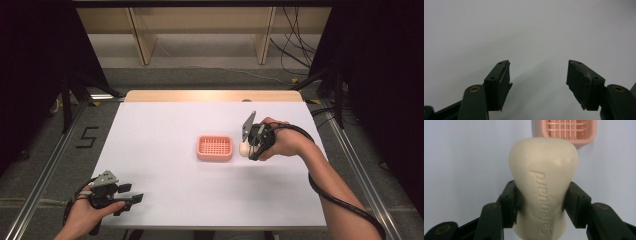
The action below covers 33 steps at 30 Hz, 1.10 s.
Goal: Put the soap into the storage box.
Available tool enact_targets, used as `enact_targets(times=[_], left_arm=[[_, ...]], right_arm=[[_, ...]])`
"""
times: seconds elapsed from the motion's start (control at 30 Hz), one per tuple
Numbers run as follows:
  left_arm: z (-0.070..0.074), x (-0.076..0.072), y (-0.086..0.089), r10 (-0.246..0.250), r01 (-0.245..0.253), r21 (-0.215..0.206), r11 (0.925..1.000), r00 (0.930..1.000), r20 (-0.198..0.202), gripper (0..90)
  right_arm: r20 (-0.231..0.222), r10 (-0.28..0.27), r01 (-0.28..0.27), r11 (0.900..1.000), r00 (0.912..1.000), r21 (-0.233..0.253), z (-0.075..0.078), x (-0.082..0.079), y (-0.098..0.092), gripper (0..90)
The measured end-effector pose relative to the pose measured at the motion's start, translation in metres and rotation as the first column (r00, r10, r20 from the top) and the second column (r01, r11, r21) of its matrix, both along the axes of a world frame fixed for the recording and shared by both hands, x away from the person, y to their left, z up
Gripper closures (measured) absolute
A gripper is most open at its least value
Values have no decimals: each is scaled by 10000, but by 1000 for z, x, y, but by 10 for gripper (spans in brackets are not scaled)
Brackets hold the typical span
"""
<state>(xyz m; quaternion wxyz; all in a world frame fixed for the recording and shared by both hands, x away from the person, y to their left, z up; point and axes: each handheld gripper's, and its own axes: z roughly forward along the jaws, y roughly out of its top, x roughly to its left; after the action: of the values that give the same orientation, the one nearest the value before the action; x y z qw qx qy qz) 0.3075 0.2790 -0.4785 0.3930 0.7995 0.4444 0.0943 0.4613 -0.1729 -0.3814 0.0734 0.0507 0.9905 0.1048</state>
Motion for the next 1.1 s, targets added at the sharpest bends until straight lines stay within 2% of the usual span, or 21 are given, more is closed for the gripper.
enact_targets(times=[0.1,0.13,0.2,0.23,0.27,0.3,0.33,0.37,0.43,0.5,0.53,0.57,0.6,0.63,0.73,0.77,0.8,0.83,0.9,1.0,1.1], left_arm=[[0,0,1,-1,1,15,10000,10000,-4,348],[0,0,1,7,-7,17,10000,10000,-3,348],[0,0,1,19,-19,20,10000,10000,-3,348],[0,0,1,17,-17,21,10000,10000,-2,348],[0,-1,1,13,-13,17,10000,10000,7,348],[0,-1,1,13,-13,17,10000,10000,7,348],[1,-1,1,-15,15,43,10000,10000,9,348],[1,-1,1,-1,0,34,10000,10000,16,348],[1,-1,2,7,-7,55,10000,10000,21,348],[0,-1,1,60,-60,-11,10000,10000,25,348],[0,-1,1,59,-59,-26,10000,10000,26,348],[0,-1,2,52,-52,-29,10000,10000,28,348],[1,-1,2,54,-54,-29,10000,10000,29,348],[1,-2,2,57,-57,-37,10000,10000,29,348],[1,-2,2,66,-66,-48,10000,10000,34,348],[0,-2,1,168,-167,-172,9997,9998,73,348],[0,-2,1,164,-163,-170,9997,9998,60,348],[0,-2,1,165,-164,-173,9997,9998,60,348],[1,-2,2,56,-56,-16,10000,10000,28,348],[1,-2,2,59,-59,13,10000,10000,35,348],[0,-2,1,153,-152,-117,9998,9999,56,348]], right_arm=[[-72,-135,135,9999,9999,-39,1,1,2,506],[83,259,-259,9997,9996,37,1,4,2,506],[19,19,-19,10000,10000,3,2,3,3,506],[75,191,-191,9998,9998,9,2,5,3,505],[37,52,-52,10000,10000,-46,2,5,4,506],[115,390,-391,9992,9992,53,2,8,4,505],[-4,20,-20,10000,10000,-14,3,6,5,506],[156,242,-239,9996,9996,-144,4,8,5,506],[79,90,-88,9997,9999,-238,5,8,6,506],[22,181,-181,9998,9998,-2,5,9,8,506],[16,100,-99,9999,9999,-86,5,9,9,506],[86,157,-156,9998,9998,-87,5,10,9,506],[156,503,-501,9986,9986,-154,5,13,10,506],[157,277,-274,9995,9995,-142,5,12,11,505],[31,208,-208,9997,9998,-125,5,13,13,506],[119,396,-394,9991,9991,-153,6,14,14,506],[52,151,-150,9997,9999,-210,6,13,15,506],[184,439,-434,9987,9989,-252,6,16,15,505],[189,566,-561,9982,9982,-228,5,17,17,505],[44,477,-476,9987,9989,-192,5,16,19,506],[193,608,-601,9976,9980,-329,6,19,20,506]])
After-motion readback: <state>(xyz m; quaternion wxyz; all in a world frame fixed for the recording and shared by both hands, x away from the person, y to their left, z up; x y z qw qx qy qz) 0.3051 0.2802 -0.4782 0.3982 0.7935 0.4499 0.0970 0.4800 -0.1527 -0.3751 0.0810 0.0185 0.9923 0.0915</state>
